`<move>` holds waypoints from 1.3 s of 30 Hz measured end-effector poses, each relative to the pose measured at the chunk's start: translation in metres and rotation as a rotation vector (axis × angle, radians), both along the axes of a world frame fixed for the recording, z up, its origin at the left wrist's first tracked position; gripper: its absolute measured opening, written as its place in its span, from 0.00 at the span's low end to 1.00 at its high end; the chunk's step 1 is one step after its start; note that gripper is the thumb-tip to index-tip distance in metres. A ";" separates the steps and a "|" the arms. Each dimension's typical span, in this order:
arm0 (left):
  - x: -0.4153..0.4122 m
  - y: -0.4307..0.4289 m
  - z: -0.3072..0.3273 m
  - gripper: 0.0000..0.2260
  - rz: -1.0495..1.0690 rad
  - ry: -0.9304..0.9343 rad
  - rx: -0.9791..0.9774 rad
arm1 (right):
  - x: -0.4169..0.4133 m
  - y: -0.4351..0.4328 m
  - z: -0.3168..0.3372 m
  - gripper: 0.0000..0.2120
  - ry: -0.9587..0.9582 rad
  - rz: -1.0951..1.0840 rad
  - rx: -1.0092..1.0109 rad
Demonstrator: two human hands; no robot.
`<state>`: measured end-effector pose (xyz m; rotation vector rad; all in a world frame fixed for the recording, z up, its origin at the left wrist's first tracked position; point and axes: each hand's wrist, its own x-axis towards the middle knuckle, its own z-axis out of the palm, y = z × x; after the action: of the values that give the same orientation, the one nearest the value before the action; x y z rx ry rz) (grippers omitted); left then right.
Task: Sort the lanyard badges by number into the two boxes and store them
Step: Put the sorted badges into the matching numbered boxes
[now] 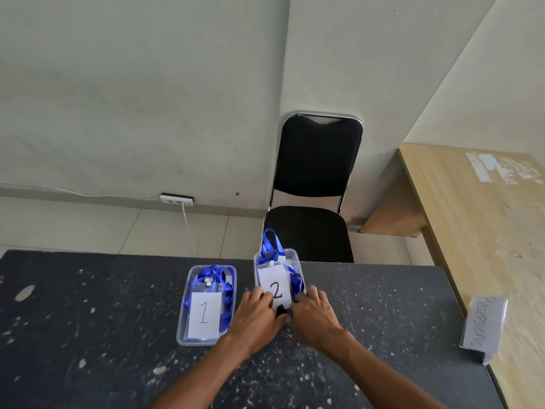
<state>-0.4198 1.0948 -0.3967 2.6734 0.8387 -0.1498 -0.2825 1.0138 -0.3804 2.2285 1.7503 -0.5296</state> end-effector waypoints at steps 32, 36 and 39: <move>0.041 0.065 -0.005 0.23 0.228 -0.118 0.128 | 0.036 0.060 -0.006 0.20 0.126 -0.146 0.076; 0.046 0.070 -0.008 0.21 0.104 -0.126 0.128 | 0.034 0.054 -0.004 0.20 0.210 -0.143 0.131; 0.047 0.072 -0.009 0.19 0.012 -0.130 0.130 | 0.036 0.048 -0.004 0.15 0.143 -0.104 0.368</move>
<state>-0.3731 1.1665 -0.4052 2.7626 0.8504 0.0834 -0.2468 1.0622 -0.3844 2.5989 1.9436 -0.4247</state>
